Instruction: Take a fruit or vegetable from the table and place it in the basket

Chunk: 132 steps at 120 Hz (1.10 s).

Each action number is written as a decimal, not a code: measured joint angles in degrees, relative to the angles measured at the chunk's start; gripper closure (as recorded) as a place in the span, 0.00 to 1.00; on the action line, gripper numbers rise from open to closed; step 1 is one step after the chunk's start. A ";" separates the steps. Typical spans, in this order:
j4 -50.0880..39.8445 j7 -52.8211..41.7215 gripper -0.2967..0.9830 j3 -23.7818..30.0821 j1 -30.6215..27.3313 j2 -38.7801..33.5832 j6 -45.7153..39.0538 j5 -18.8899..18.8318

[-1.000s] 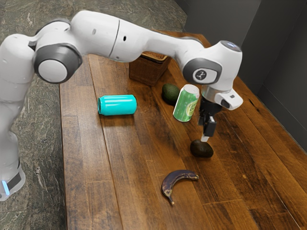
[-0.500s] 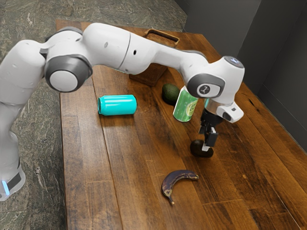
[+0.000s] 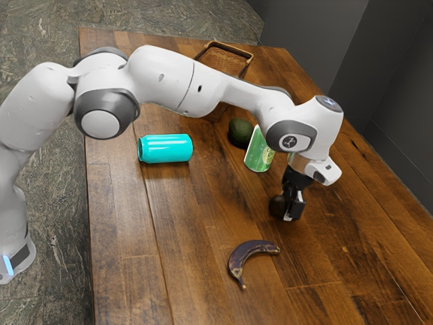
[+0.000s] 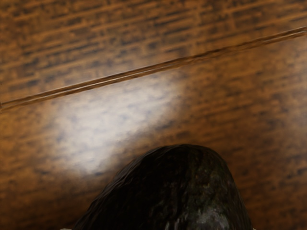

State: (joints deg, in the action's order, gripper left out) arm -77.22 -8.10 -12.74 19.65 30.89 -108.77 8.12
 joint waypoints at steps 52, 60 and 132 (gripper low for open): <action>2.41 0.38 0.55 -3.52 0.14 -8.41 0.00 -0.89; 5.10 0.42 0.55 -5.97 0.19 -11.02 1.59 -1.03; 10.38 0.21 0.55 -32.21 -20.26 -7.53 8.89 4.00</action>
State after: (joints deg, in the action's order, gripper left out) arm -66.85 -7.89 -44.95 -0.60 23.36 -99.88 12.11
